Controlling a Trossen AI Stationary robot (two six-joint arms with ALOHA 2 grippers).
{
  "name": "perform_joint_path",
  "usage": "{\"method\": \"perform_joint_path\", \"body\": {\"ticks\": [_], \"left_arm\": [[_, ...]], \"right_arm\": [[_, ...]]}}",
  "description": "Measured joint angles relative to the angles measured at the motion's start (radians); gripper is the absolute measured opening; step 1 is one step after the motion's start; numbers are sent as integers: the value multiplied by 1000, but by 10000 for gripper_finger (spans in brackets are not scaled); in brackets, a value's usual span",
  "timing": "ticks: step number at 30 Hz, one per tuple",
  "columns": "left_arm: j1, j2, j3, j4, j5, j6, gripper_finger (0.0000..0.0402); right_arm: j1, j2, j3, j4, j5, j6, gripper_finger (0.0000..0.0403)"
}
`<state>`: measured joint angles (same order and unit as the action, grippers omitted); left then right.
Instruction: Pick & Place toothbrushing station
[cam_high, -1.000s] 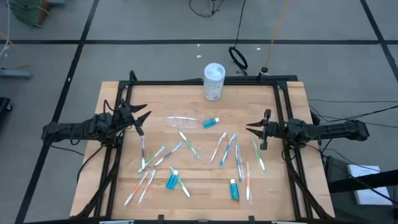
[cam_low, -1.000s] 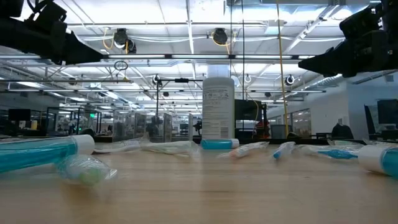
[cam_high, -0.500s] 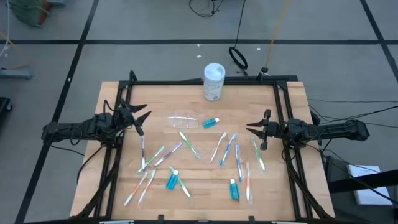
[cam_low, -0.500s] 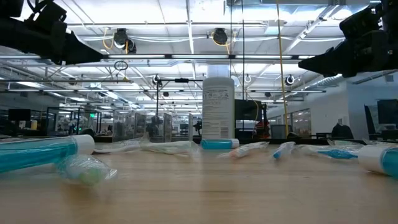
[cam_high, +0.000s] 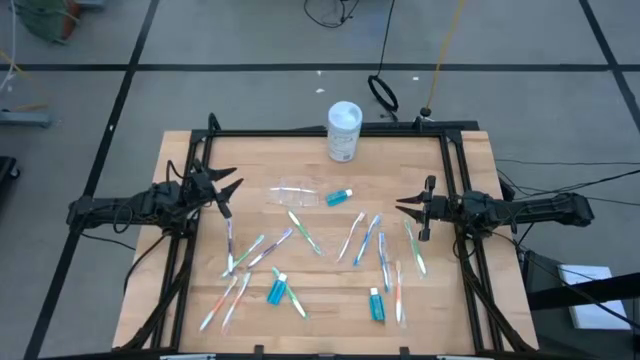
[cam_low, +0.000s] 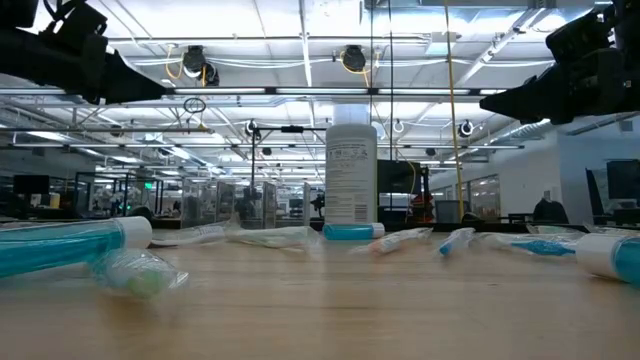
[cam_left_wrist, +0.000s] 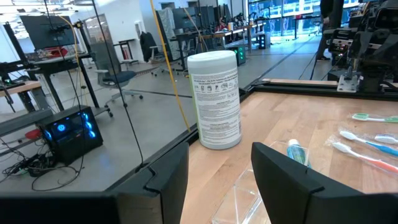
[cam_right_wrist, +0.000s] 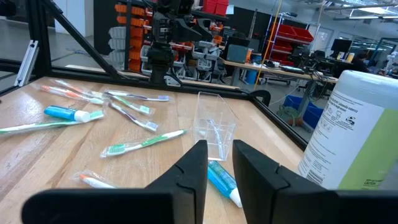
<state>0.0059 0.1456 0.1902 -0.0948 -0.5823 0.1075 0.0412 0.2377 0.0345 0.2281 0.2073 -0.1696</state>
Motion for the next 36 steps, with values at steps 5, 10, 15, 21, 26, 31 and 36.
{"method": "perform_joint_path", "body": {"ticks": [5,10,15,21,26,31,36], "left_arm": [[0,0,0,0,0,0,182],[2,1,0,22,-10,52,182],[5,0,0,57,-17,118,182],[5,1,0,27,32,-193,182],[-23,69,28,-12,93,-192,182],[-77,271,256,-228,85,-272,182],[-153,584,490,-515,-43,-428,182]], "right_arm": [[0,0,0,0,0,0,66],[0,0,0,0,0,1,66],[0,6,0,-52,0,54,66],[0,16,-1,-82,0,43,66],[0,16,-1,-77,0,-45,66],[0,16,-1,-75,2,-83,66],[0,16,-1,-75,3,-91,66]]}}
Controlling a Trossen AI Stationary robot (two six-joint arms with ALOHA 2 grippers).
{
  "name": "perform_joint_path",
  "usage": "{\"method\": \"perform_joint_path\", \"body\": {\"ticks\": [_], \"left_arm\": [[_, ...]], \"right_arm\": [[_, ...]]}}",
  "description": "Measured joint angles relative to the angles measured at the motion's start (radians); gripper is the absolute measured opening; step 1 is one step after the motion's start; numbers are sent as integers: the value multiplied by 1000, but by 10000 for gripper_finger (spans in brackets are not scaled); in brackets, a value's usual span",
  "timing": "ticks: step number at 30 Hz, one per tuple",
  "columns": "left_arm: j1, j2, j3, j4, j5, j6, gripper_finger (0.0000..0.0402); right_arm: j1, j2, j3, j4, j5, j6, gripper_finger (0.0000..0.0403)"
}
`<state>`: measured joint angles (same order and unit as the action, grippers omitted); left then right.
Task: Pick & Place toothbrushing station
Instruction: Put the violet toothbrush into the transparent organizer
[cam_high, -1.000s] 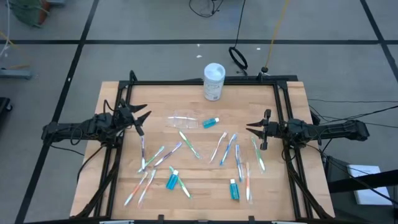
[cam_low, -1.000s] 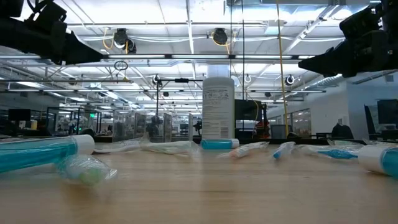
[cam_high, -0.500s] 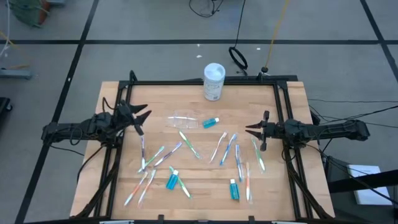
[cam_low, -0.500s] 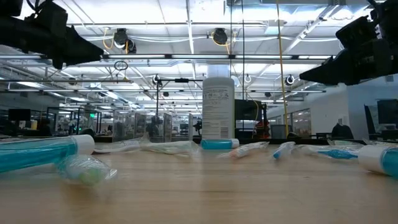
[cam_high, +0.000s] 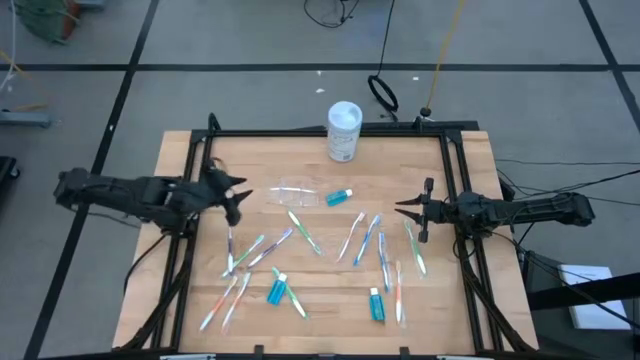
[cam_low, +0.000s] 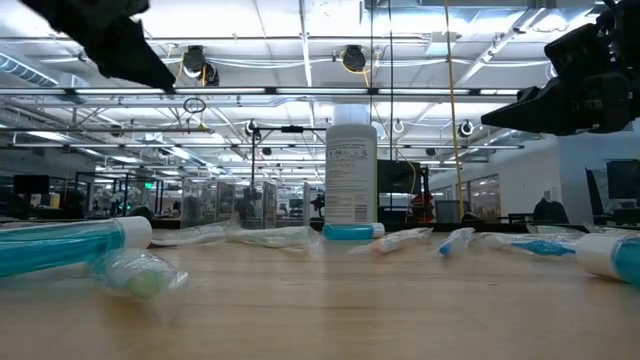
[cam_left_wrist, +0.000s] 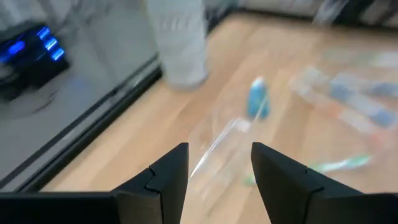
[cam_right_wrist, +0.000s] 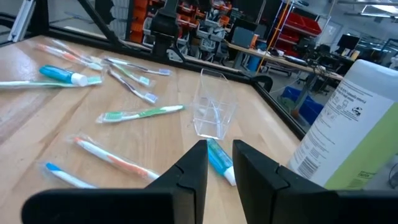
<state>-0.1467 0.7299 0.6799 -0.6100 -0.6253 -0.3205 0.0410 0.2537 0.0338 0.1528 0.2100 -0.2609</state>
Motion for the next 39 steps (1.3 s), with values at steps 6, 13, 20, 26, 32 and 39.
{"method": "perform_joint_path", "body": {"ticks": [6,13,20,26,32,39], "left_arm": [[-2,304,271,-401,0,-398,182],[-1,463,310,-518,205,-654,182],[2,494,210,-525,282,-794,182],[-15,459,76,-467,395,-1016,182],[-17,454,-31,-365,525,-1077,182],[-4,453,-56,-389,535,-1105,182]], "right_arm": [[0,0,0,0,-1,14,66],[0,0,0,-2,-2,4,66],[0,0,0,0,-2,-69,66],[0,0,0,0,0,-163,66],[0,0,0,0,0,-172,66],[0,0,1,0,-1,-147,66]]}}
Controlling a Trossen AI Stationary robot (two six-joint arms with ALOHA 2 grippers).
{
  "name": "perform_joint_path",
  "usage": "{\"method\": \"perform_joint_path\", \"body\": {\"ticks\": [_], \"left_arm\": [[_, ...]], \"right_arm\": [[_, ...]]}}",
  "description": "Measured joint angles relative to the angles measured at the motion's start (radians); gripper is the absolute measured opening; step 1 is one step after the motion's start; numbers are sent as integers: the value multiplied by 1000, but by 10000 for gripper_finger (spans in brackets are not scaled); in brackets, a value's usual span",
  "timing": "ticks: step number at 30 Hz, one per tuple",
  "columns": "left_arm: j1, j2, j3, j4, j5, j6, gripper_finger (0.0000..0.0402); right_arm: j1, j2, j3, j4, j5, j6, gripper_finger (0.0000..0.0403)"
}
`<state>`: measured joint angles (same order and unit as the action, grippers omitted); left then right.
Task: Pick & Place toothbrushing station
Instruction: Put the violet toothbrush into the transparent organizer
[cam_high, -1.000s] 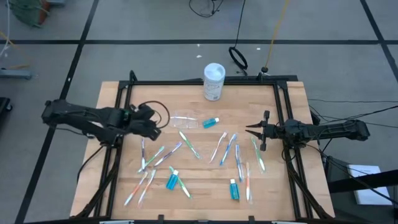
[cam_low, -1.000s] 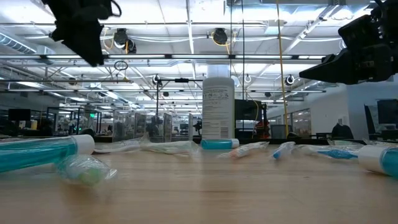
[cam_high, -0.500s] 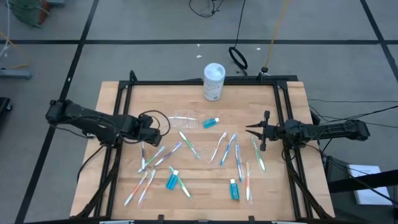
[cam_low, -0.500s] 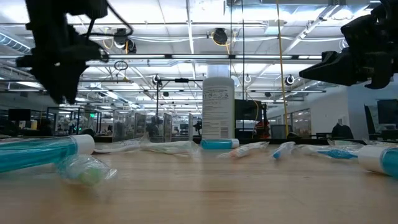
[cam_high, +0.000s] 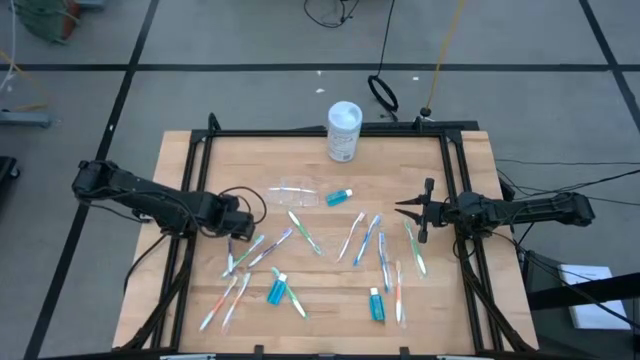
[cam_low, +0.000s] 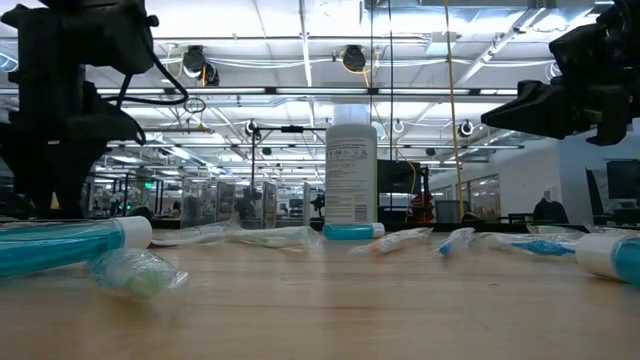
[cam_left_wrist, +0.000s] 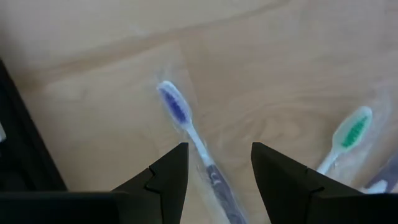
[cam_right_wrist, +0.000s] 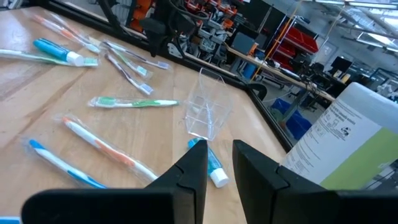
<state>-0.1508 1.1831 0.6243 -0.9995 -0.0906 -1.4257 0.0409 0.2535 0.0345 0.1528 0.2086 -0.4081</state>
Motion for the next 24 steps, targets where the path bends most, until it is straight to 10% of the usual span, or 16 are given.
{"method": "perform_joint_path", "body": {"ticks": [24], "left_arm": [[3,-1,-158,146,11,-33,182]], "right_arm": [[0,5,0,-14,-1,118,66]]}}
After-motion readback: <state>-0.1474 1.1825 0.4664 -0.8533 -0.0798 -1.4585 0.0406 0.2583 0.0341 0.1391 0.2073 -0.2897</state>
